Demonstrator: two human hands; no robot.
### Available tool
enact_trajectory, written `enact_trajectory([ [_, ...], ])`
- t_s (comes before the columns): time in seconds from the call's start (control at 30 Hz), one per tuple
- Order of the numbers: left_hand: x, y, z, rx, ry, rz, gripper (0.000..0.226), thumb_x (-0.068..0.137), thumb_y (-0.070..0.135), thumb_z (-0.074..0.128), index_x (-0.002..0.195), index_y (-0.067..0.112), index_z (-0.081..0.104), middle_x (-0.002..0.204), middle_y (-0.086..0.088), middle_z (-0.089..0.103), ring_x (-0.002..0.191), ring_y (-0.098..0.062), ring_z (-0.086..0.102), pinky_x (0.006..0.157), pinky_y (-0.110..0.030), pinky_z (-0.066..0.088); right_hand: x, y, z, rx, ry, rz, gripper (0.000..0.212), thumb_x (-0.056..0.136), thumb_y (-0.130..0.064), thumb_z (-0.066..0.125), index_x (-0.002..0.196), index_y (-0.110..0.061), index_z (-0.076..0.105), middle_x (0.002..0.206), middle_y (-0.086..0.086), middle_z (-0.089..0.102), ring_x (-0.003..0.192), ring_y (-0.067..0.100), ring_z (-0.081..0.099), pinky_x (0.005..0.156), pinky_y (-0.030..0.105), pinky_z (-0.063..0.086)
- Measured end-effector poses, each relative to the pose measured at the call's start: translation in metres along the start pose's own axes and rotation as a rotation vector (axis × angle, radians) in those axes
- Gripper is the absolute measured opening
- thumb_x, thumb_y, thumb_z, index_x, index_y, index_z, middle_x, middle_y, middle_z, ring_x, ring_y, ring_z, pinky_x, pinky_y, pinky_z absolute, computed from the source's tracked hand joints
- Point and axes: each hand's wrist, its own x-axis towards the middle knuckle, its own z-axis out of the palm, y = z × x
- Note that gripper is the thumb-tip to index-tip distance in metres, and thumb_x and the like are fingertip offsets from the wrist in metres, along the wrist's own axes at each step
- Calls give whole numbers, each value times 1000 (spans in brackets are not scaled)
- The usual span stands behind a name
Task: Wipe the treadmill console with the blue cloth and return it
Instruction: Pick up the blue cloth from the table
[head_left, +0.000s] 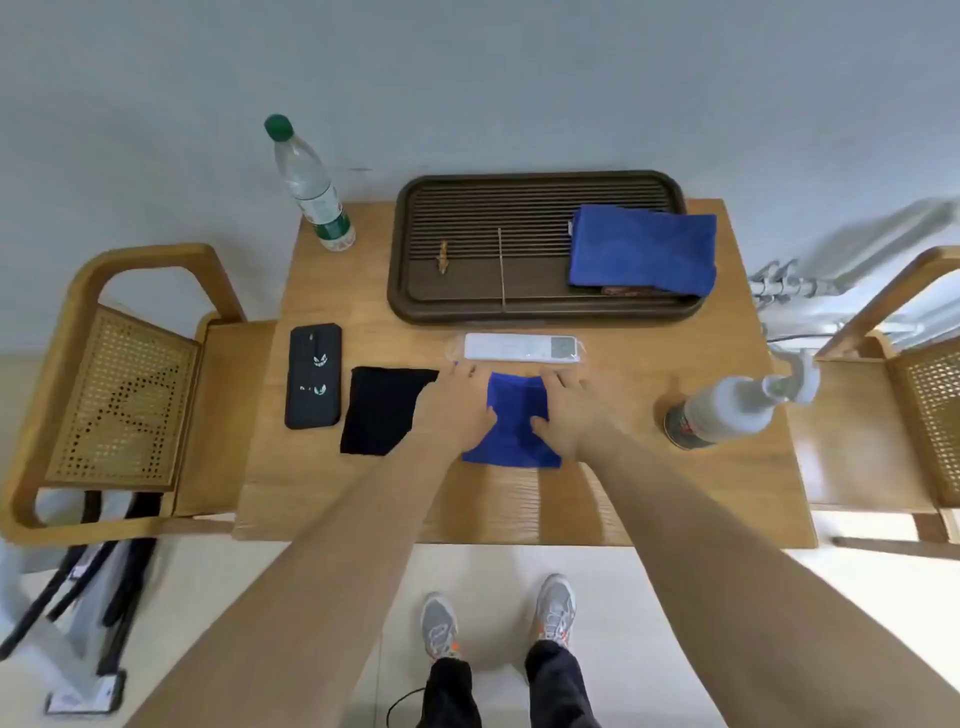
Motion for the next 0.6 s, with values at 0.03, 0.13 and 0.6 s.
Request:
enact_trajectory([
  [0.03,3,1,8,30,-34,-4,44,90,23,57,133,18,48,134,-2,51,109,-22,54,77,-36,55,4,2,8,17,-18,1,74,95,-32,54,157,-13,19,160,8,29,134,36,39,106,44,41],
  [0.13,8,0,33,32,-68,-36,62,95,20,55,152,22,30,149,-2,41,115,-24,51,70,-32,48,12,10,32,61,-10,14,68,97,-26,50,157,-13,22,162,5,26,134,35,37,104,46,44],
  [0.6,-25,21,-5,-48,-48,134,15,84,31,65,99,29,63,105,1,54,100,-20,52,74,-34,53,-29,-3,-1,265,92,-69,14,78,-18,63,86,-29,68,73,-9,63,77,19,60,64,33,50],
])
